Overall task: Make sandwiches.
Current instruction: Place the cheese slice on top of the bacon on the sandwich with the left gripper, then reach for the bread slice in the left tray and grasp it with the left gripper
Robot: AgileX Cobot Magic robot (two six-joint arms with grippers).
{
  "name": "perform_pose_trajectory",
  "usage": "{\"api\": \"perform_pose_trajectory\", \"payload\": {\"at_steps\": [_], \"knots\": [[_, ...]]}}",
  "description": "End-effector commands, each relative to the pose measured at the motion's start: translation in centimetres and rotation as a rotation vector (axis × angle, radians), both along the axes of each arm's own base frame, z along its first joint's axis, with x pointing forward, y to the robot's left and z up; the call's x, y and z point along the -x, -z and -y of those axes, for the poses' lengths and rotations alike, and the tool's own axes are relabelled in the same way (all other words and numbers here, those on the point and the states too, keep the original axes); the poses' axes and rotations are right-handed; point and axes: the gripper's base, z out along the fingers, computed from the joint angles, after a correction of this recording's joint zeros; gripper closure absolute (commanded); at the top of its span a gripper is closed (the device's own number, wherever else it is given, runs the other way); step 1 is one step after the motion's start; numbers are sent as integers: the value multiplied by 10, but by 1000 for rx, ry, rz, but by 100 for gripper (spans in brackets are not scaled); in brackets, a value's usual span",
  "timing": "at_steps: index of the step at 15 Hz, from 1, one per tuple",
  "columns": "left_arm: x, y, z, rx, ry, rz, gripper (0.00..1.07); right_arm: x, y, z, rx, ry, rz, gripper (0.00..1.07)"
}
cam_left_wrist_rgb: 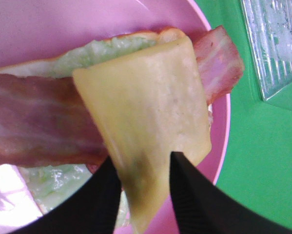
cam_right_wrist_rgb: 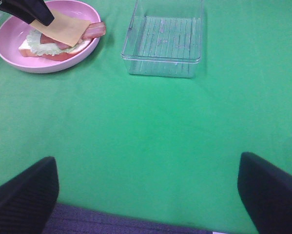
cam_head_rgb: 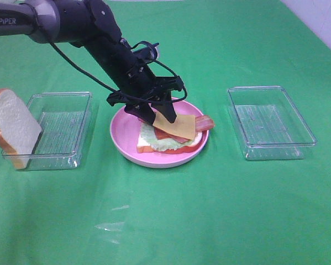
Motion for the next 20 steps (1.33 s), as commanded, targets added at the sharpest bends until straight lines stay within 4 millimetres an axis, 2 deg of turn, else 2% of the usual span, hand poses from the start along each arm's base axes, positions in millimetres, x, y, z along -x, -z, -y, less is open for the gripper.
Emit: {"api": "perform_pose_trajectory", "payload": {"at_steps": [1,2,5,10,11,12,13,15,17,19,20], "knots": [[3,-23,-2,-32,48,26,14,4,1,0,-12,13,30,12],[4,-33,-6,-78,76,31,4,4,1,0,-12,13,30,12],[7,-74,-18,-216,100,33,4,4,1,0,-12,13,30,12],[20,-137,-35,-257,88,166,5,4,1,0,-12,13,30,12],[27,-156,-47,-320,72,224,5,4,1,0,-12,13,30,12],[34,-172,-69,-409,12,269,5,4,1,0,-12,13,30,12],[44,-185,-102,-489,-52,283,5,4,1,0,-11,13,30,12],[55,-186,-154,-518,-150,221,5,4,1,0,-12,13,30,12],[59,-166,-194,-532,-231,110,5,4,1,0,-12,13,30,12],[59,-148,-209,-544,-255,37,5,4,1,0,-12,13,30,12],[59,-129,-218,-560,-256,-28,5,4,1,0,-12,13,30,12]]}}
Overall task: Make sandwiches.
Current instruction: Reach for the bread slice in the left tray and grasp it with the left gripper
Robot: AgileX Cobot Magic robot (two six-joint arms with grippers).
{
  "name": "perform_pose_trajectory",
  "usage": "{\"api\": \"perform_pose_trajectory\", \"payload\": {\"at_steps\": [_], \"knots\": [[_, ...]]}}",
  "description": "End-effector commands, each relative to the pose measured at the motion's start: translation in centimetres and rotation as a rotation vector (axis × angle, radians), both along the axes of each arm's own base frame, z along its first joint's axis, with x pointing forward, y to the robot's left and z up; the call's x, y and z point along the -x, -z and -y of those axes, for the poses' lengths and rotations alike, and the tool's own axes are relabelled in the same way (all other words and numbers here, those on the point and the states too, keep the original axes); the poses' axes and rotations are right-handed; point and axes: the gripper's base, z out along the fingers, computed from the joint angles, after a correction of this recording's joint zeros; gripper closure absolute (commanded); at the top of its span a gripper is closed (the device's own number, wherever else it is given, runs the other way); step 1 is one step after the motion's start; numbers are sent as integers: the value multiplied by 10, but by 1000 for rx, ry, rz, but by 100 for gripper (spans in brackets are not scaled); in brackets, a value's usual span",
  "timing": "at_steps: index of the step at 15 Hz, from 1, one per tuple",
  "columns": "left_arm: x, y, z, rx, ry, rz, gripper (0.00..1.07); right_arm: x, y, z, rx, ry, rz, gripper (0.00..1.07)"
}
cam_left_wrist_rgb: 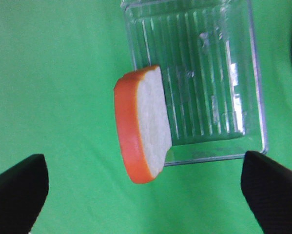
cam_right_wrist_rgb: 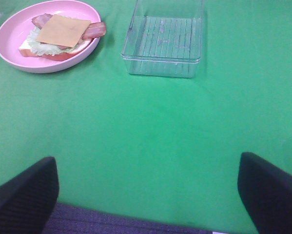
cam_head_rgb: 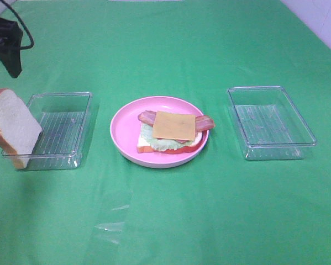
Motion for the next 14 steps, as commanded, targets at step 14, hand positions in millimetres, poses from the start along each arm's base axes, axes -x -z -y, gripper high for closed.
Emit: {"api": "perform_pose_trajectory", "payload": {"at_steps": [14], "knots": [[-22,108,3,19,-29,-328,20,4,1,0,-13,12,30,12]]}}
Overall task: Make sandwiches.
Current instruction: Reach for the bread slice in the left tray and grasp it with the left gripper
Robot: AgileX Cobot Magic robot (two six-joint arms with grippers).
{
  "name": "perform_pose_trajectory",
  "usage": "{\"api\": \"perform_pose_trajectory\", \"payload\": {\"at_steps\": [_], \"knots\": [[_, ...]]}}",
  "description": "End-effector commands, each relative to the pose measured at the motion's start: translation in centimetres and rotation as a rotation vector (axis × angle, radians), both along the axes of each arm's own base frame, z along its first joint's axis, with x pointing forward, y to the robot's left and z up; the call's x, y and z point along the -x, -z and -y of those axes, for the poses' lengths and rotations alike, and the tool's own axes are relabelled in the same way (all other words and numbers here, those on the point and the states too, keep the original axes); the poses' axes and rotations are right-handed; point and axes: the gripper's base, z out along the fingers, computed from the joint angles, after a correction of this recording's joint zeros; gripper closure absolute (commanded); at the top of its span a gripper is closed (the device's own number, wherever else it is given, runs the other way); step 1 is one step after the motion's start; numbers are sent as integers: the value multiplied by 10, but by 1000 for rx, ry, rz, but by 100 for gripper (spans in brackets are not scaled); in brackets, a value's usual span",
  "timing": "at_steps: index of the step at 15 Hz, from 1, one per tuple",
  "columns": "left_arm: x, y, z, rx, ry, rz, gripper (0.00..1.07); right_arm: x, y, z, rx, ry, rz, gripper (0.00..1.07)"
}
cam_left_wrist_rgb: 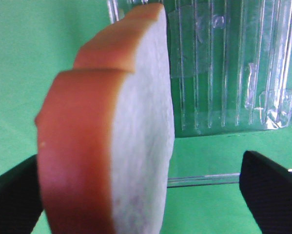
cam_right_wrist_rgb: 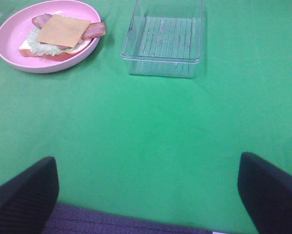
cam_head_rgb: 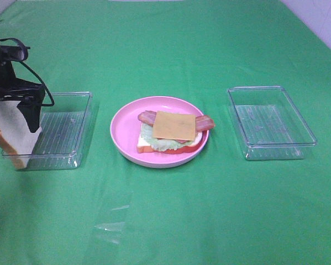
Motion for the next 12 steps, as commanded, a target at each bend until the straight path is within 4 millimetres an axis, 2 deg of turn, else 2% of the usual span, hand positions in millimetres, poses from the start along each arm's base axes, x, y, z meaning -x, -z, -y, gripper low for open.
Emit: {"api": "perform_pose_trajectory", "payload": {"at_steps": [1,3,4,11,12], "knots": [[4,2,0,3,-4,-48,36,4,1,0,-13,12,30,12],[4,2,0,3,-9,-47,71,4,1,0,-13,12,30,12],[4,2,0,-4,-8,-47,82,4,1,0,-13,12,30,12],[5,2,1,14,-20,-63,84,4,1,0,-13,12,30,12],[5,2,3,27,-26,-66,92,4,1,0,-13,12,30,12]]}}
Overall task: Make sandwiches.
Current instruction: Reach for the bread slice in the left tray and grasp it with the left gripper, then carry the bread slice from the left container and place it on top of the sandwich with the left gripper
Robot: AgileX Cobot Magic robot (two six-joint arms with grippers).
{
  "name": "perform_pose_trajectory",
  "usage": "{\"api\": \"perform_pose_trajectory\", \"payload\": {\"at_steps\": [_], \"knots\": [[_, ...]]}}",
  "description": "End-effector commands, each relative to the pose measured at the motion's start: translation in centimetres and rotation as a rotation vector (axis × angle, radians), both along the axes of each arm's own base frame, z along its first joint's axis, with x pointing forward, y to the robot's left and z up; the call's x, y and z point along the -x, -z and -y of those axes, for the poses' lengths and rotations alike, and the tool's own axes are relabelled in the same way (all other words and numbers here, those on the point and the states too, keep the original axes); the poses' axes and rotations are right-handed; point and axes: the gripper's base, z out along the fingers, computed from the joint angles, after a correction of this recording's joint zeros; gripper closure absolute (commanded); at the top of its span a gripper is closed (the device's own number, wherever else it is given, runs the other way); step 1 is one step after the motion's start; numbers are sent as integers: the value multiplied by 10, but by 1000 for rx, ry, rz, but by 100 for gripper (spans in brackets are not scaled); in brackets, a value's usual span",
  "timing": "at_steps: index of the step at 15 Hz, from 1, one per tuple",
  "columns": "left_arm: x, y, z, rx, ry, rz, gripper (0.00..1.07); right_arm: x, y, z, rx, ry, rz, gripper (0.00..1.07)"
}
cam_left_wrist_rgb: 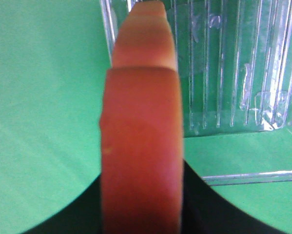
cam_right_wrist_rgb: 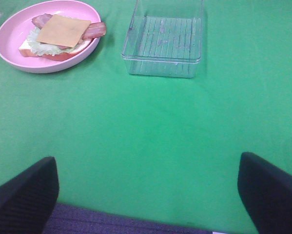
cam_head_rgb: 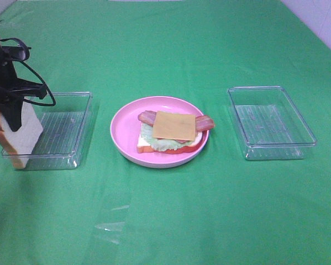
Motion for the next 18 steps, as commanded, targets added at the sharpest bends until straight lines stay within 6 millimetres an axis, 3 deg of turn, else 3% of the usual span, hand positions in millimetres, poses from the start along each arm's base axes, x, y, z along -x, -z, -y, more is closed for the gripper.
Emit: {"api": "perform_pose_trajectory", "payload": {"at_steps": [1,2,3,6,10,12,13,16,18], "knots": [[6,1,1,12,-14,-64,100,4,1,0,-13,12,30,12],[5,-1,1,13,-13,-61,107,4,1,0,-13,12,30,12],[3,-5,2,14,-13,-56,107,4,1,0,-13,12,30,12],[-1,-43,6,72,-35,35,107,4,1,0,-13,12,30,12],[12,-89,13,178,-60,139,107,4,1,0,-13,12,30,12],[19,-106,30,323,-20,164,107,4,1,0,-13,12,30,12],[18,-105,56,516,63,168,107,4,1,0,-13,12,30,12],[9,-81,90,768,131,169,107,4,1,0,-11,13,30,12],[6,-54,116,928,144,169,107,4,1,0,-12,13,30,12]]}}
